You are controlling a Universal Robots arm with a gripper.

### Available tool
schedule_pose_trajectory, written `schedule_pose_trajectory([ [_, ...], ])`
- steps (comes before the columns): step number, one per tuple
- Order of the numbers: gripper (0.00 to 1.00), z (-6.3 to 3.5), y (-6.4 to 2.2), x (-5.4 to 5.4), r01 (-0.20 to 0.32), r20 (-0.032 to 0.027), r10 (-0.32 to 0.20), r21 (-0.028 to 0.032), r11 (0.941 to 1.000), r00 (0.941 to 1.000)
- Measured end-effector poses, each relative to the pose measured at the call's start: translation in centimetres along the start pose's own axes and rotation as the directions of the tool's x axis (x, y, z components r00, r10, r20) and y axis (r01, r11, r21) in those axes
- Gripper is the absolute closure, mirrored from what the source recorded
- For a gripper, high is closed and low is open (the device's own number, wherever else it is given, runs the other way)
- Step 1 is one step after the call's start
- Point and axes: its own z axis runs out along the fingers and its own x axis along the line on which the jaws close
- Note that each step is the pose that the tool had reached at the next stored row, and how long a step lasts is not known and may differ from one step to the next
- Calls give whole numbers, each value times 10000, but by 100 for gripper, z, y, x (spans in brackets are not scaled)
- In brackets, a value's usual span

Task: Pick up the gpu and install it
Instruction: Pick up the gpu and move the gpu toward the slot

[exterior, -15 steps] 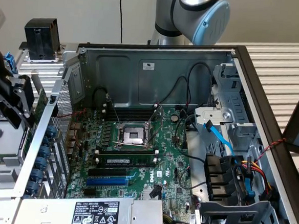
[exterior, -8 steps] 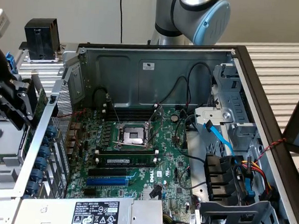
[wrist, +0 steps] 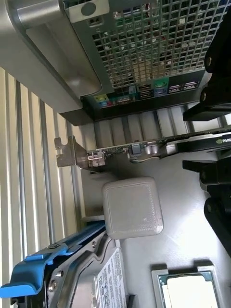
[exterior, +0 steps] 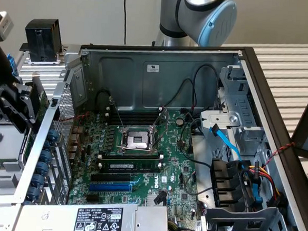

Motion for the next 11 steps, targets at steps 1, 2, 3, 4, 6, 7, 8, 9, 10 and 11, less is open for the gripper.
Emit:
schedule_pose_trajectory([
  [1, 55, 5, -3, 11, 1, 0, -1, 0, 10000, 10000],
  [2, 55, 13, -6, 22, 2, 2, -2, 5, 10000, 10000],
  [3, 55, 24, -10, 30, 5, 5, -5, 16, 10000, 10000],
  [4, 55, 36, -13, 33, 10, 6, -10, 30, 10000, 10000],
  [6, 55, 64, -18, 39, 17, 11, -17, 64, 10000, 10000],
  [7, 55, 77, -20, 43, 18, 12, -18, 67, 10000, 10000],
  [8, 55, 86, -19, 46, 17, 12, -17, 70, 10000, 10000],
  [9, 55, 92, -15, 44, 20, 12, -20, 73, 10000, 10000],
  [10, 55, 98, -9, 45, 23, 12, -23, 76, 10000, 10000],
  [11, 55, 104, -3, 44, 31, 14, -31, 84, 10000, 10000],
])
